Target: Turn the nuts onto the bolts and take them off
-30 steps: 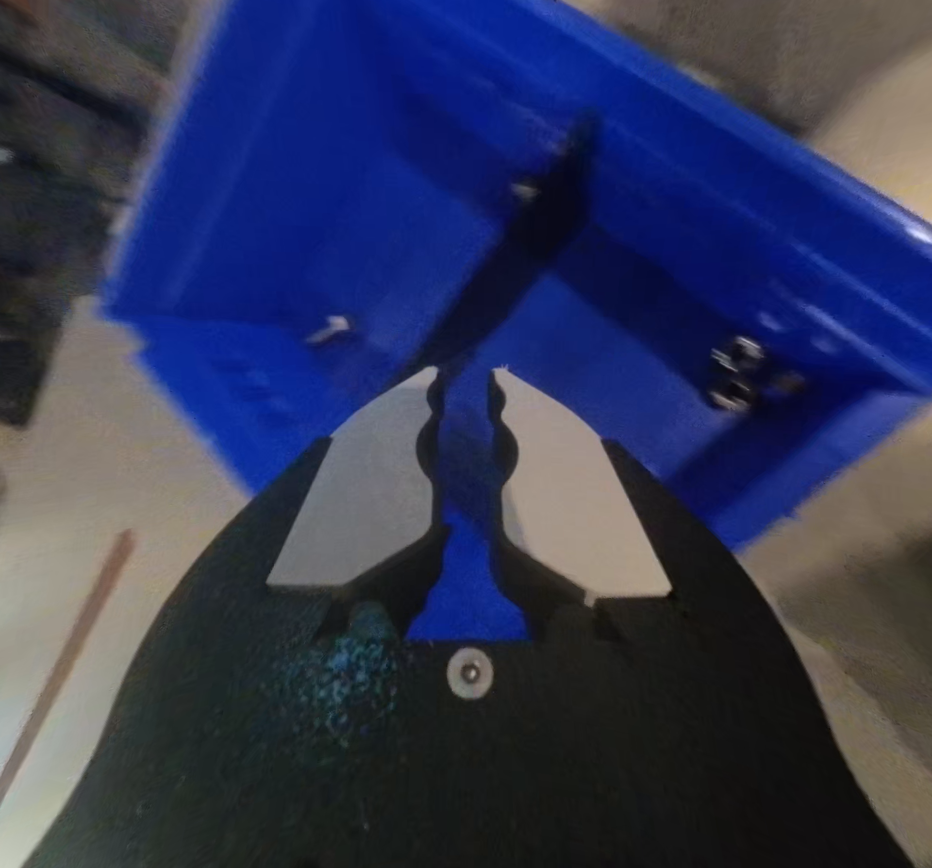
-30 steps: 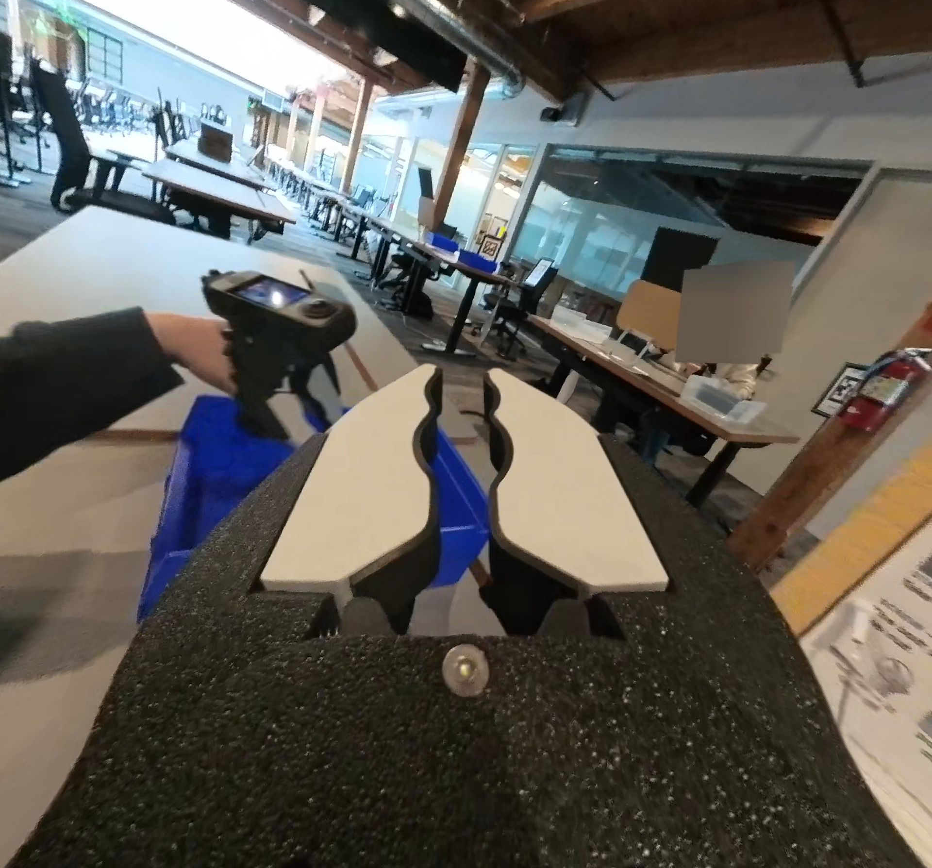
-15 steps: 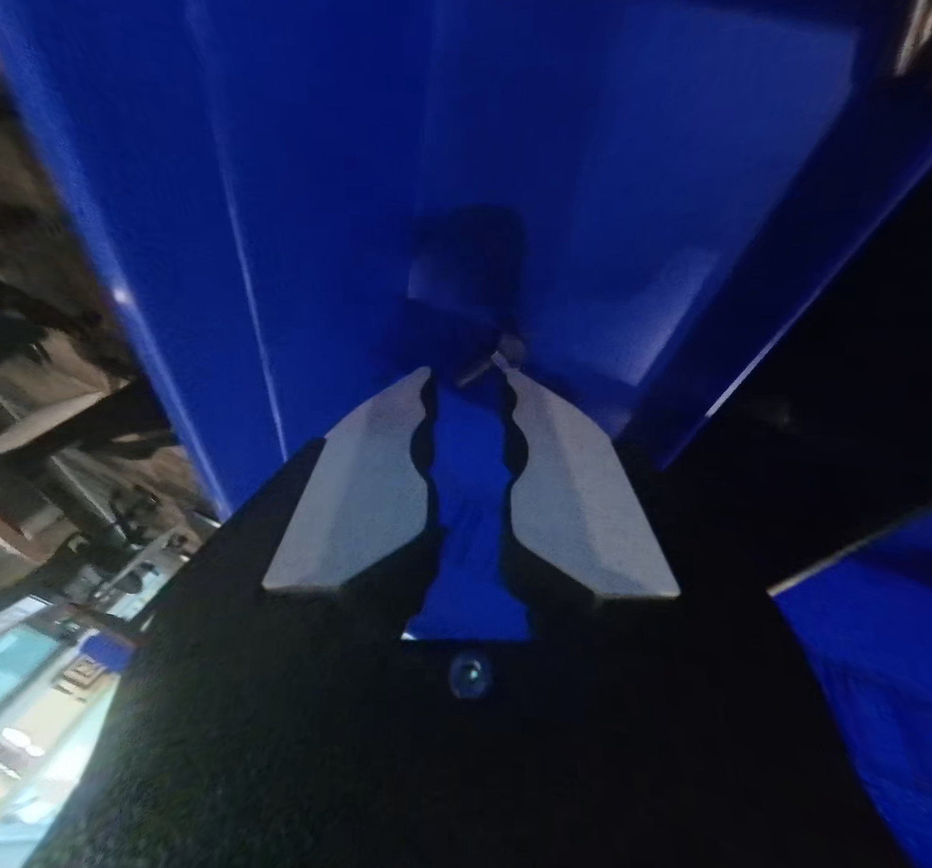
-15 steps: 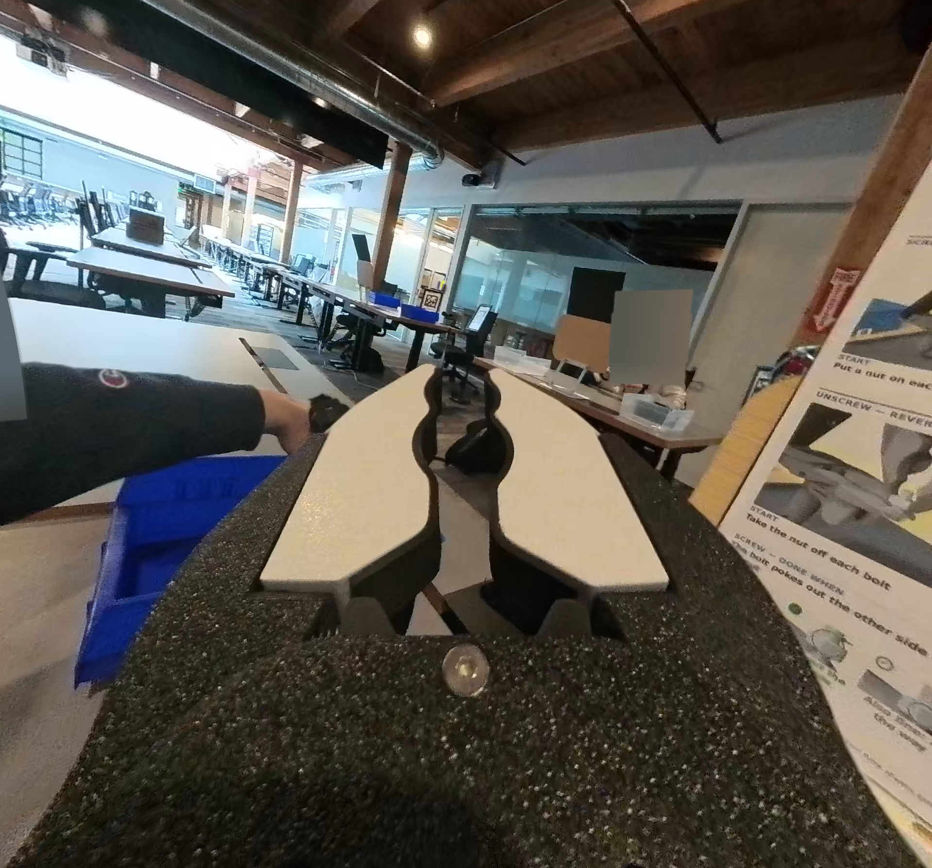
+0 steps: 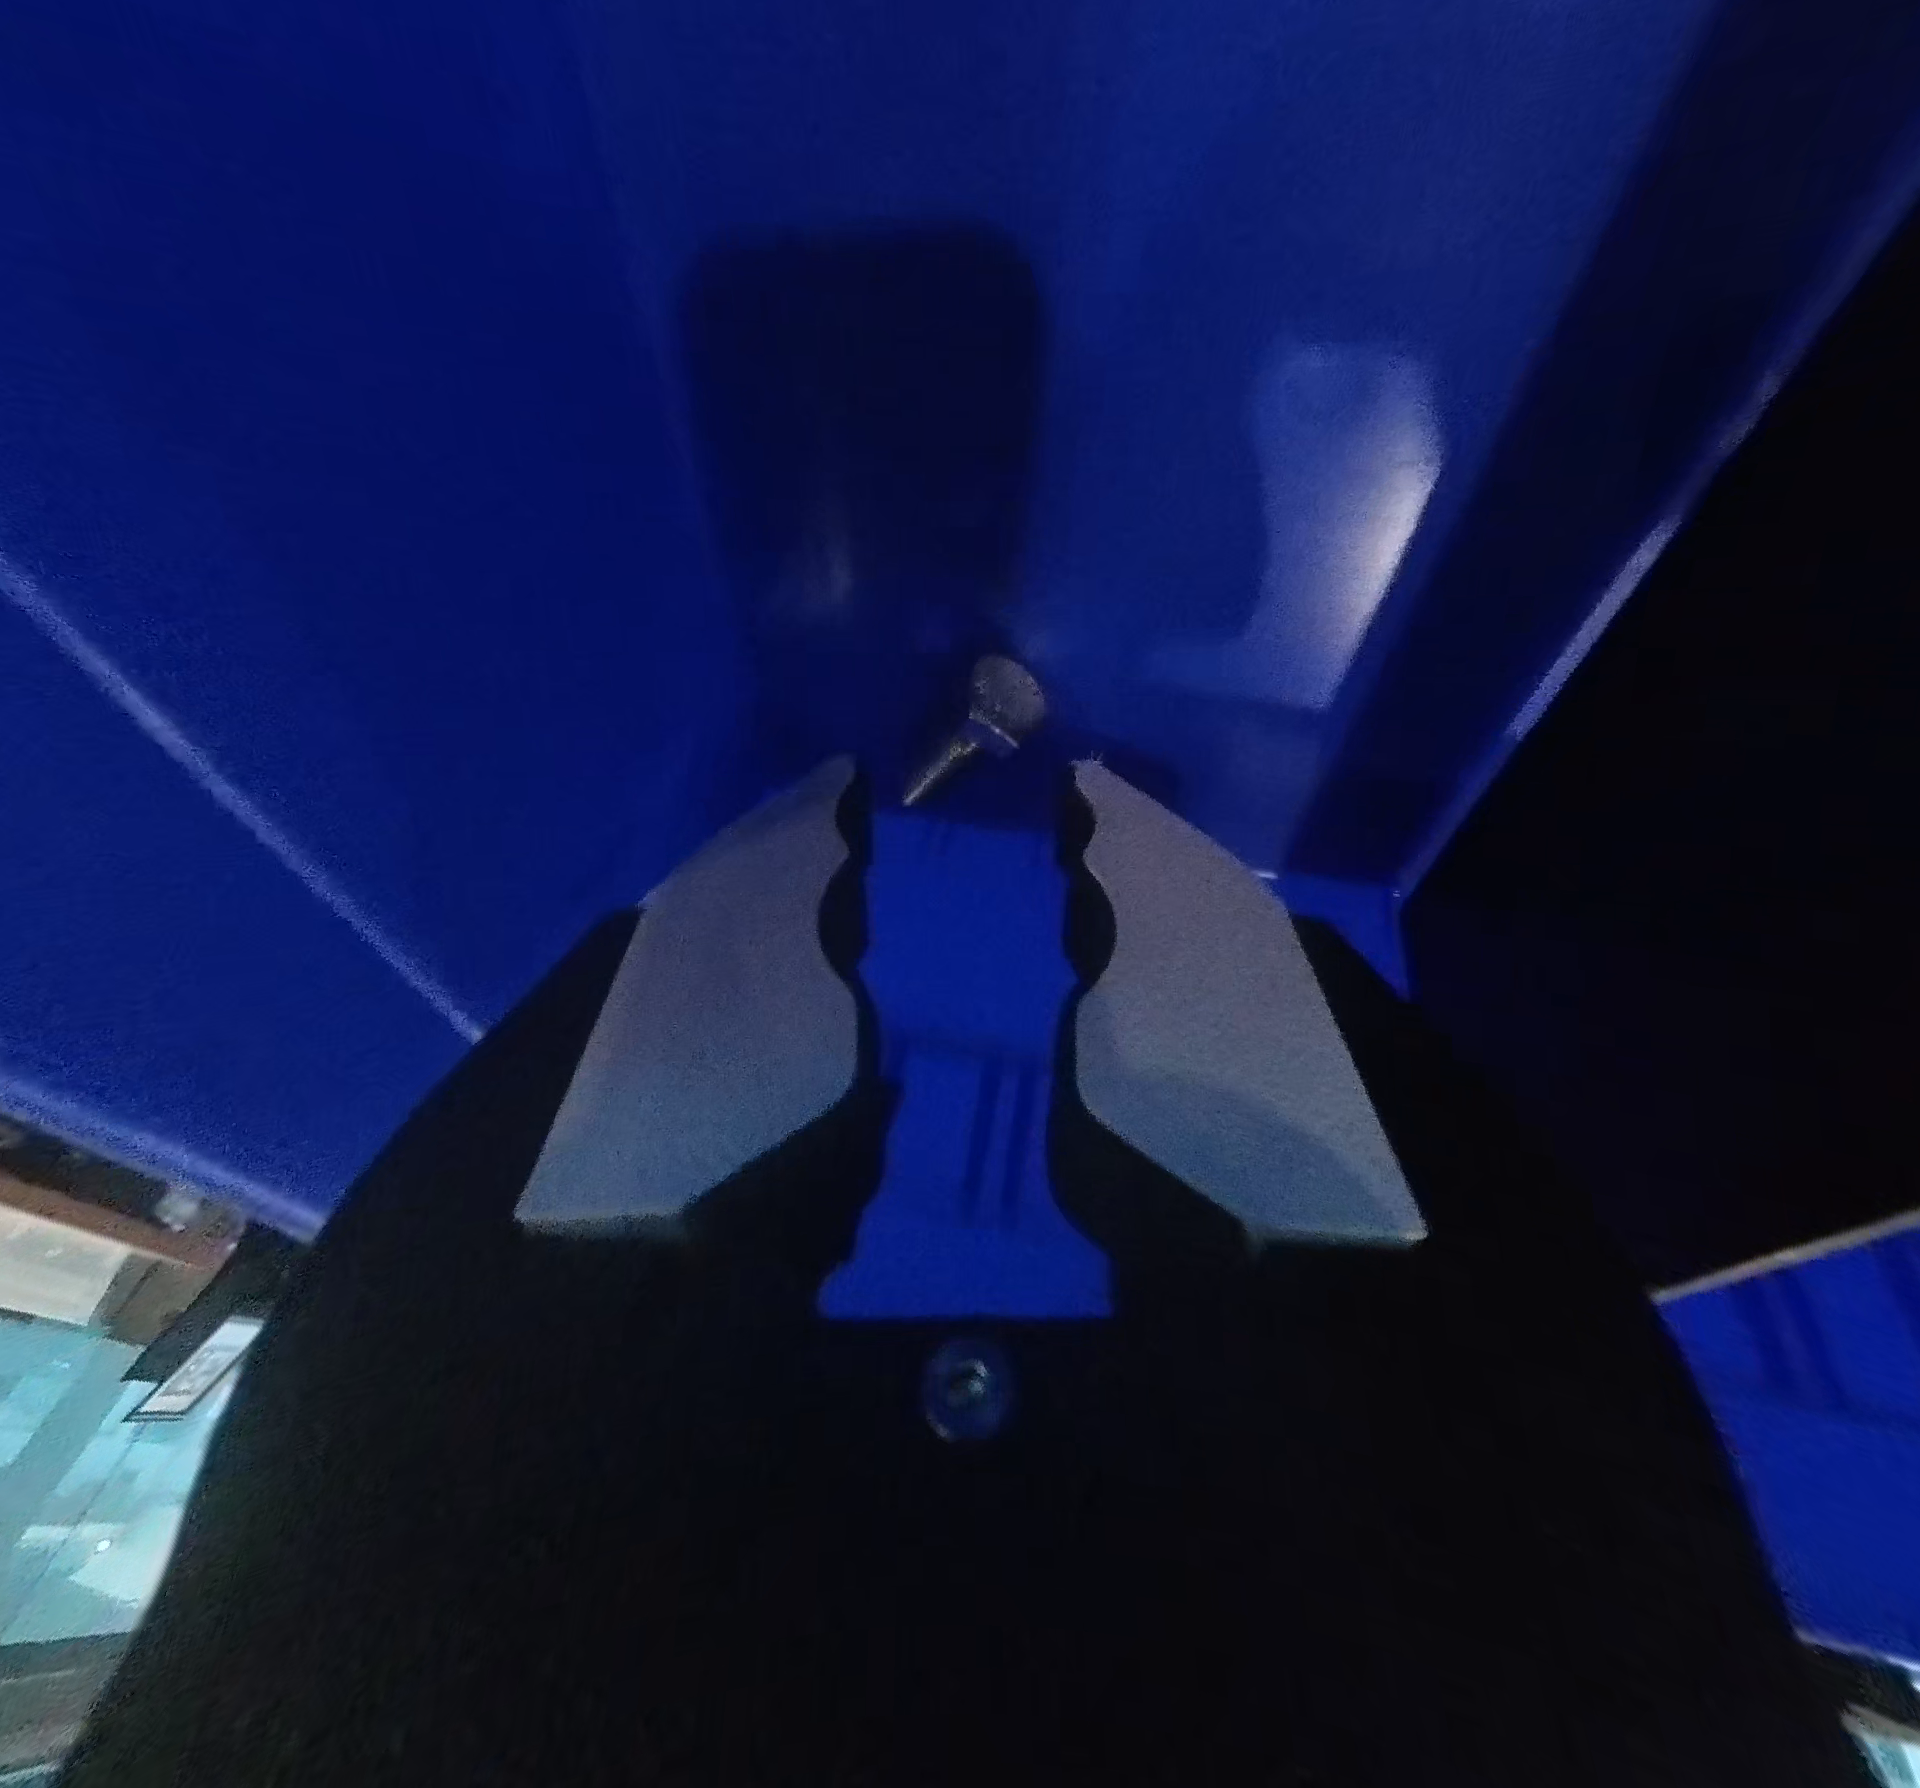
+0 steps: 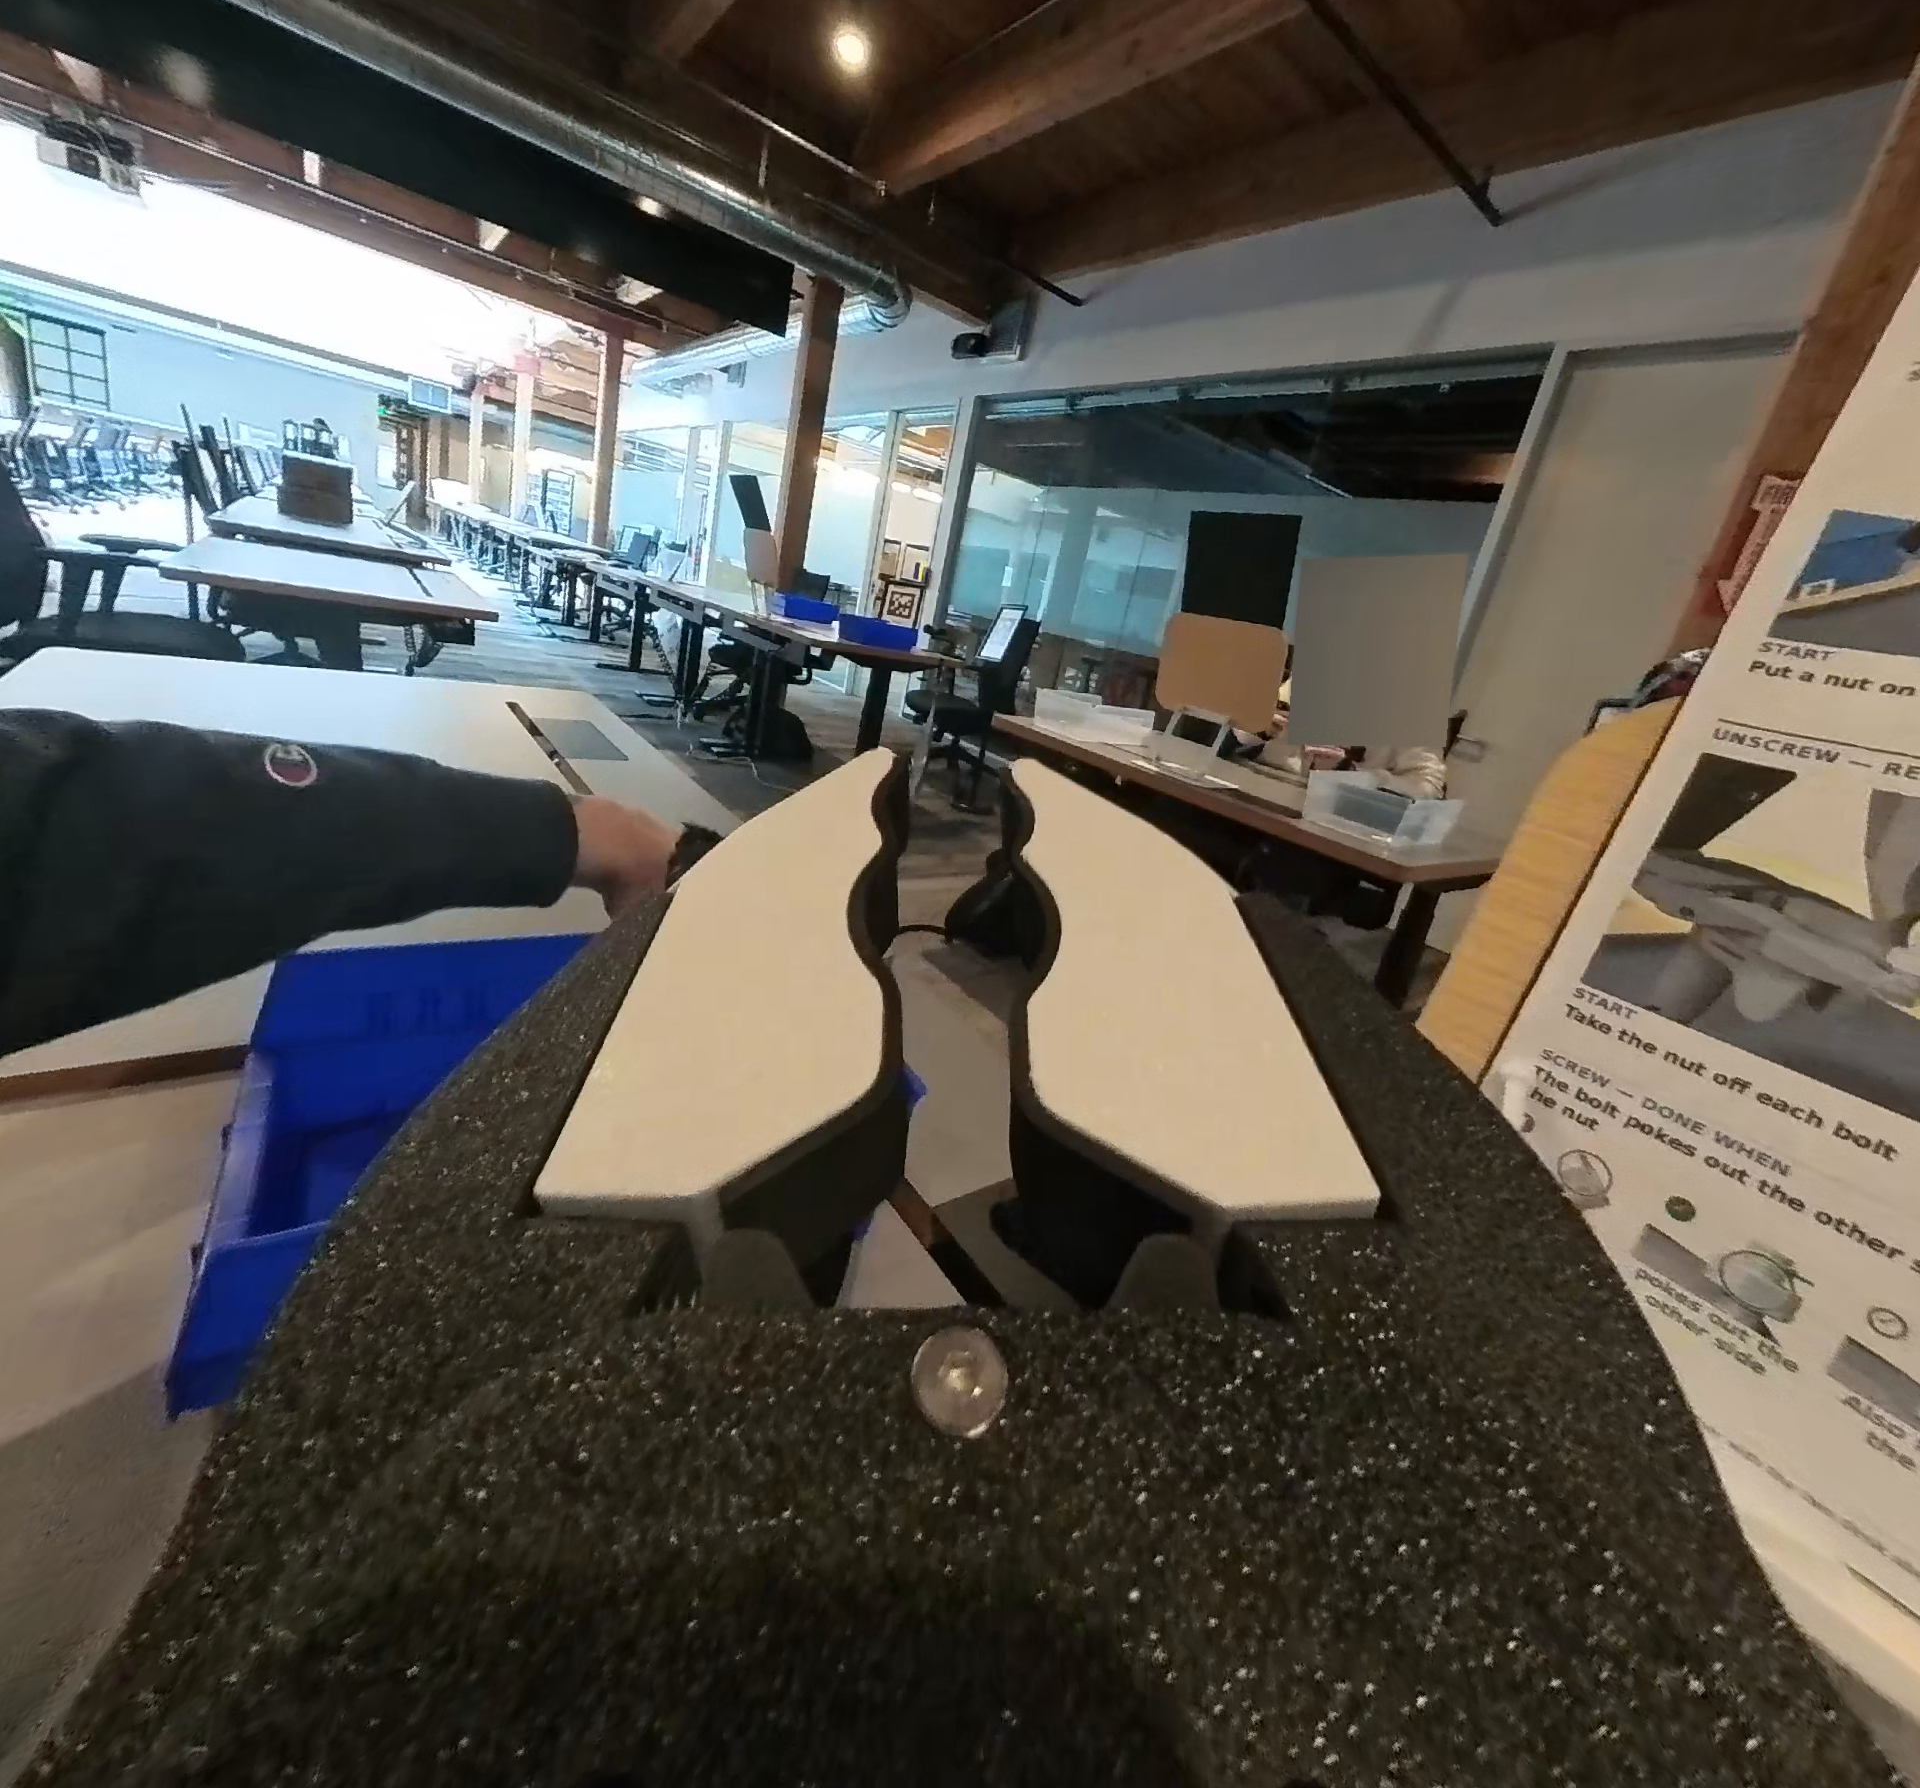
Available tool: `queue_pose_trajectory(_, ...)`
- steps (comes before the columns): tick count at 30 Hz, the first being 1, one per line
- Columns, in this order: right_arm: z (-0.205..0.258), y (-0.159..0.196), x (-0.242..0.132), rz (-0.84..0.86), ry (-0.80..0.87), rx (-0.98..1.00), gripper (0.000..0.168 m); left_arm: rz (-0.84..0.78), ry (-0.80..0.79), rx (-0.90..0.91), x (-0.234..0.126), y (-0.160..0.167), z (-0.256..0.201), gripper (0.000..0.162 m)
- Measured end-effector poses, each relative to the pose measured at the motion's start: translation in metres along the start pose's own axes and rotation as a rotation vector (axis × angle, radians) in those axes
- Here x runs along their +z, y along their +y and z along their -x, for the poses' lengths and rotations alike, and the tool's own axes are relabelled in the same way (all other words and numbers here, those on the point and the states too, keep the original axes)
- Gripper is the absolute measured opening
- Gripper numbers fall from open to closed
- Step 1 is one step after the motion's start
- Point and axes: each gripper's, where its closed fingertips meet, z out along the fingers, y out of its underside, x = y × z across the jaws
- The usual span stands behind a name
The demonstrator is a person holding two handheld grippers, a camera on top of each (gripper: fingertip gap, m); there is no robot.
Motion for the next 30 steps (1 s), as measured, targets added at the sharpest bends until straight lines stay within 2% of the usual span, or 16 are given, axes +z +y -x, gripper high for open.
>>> queue_pose_trajectory(3, 0.0, 0.001, 0.0, 0.003, -0.002, 0.0, 0.017, 0.008, 0.034, 0.008, 0.005, -0.001, -0.004, 0.033)
queue_pose_trajectory(7, -0.001, 0.0, -0.001, -0.005, -0.005, 0.016, 0.016, 0.01, 0.076, 0.0, 0.006, -0.001, -0.006, 0.023)
queue_pose_trajectory(9, -0.002, -0.001, -0.001, -0.006, -0.005, 0.018, 0.016, 0.005, 0.058, 0.013, 0.005, -0.004, -0.004, 0.01)
queue_pose_trajectory(15, -0.005, -0.004, -0.005, -0.009, 0.0, 0.014, 0.016, -0.047, -0.047, -0.02, -0.01, -0.008, -0.001, 0.01)
queue_pose_trajectory(18, -0.005, -0.008, -0.008, -0.02, -0.006, 0.023, 0.016, -0.093, -0.153, -0.047, -0.043, -0.005, 0.0, 0.01)
queue_pose_trajectory(22, -0.006, -0.012, -0.016, -0.014, -0.002, 0.011, 0.015, -0.201, -0.36, -0.085, -0.12, -0.009, -0.003, 0.009)
queue_pose_trajectory(26, 0.002, -0.006, -0.025, 0.04, -0.041, 0.042, 0.016, -0.416, -0.553, -0.059, -0.206, -0.064, -0.032, 0.009)
queue_pose_trajectory(30, 0.022, 0.018, -0.04, 0.148, -0.113, 0.054, 0.017, -0.488, -0.696, 0.054, -0.249, -0.139, -0.081, 0.01)
